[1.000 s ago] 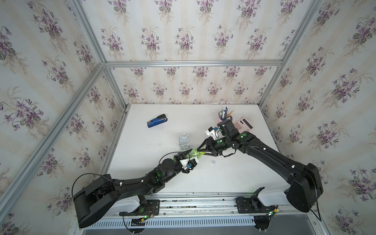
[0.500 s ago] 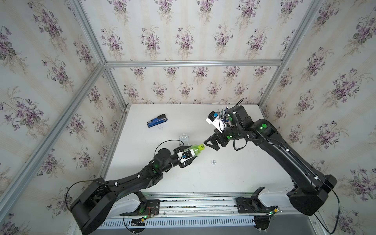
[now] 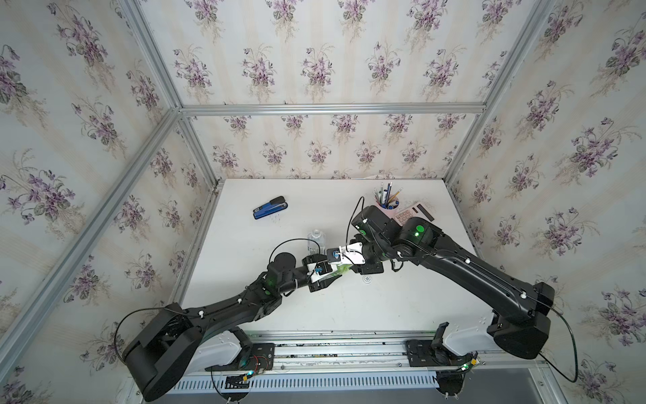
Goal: Screw on the bottle caps
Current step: Screw the bottle cap onto the plastic bottle.
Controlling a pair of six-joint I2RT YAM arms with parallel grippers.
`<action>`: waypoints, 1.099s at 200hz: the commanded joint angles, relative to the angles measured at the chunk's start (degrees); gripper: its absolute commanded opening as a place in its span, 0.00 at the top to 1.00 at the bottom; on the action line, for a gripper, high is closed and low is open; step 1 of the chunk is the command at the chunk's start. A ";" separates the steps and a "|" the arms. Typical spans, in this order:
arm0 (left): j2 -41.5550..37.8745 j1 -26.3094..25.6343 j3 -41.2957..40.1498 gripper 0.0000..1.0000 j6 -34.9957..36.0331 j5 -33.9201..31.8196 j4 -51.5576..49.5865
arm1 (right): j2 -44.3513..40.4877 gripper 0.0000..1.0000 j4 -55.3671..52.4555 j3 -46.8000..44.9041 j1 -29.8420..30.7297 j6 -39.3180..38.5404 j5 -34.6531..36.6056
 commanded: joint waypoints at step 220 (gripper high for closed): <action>-3.28 -6.97 -6.28 0.44 2.11 -17.57 14.71 | 8.17 0.78 11.60 -4.26 -10.66 75.47 -26.09</action>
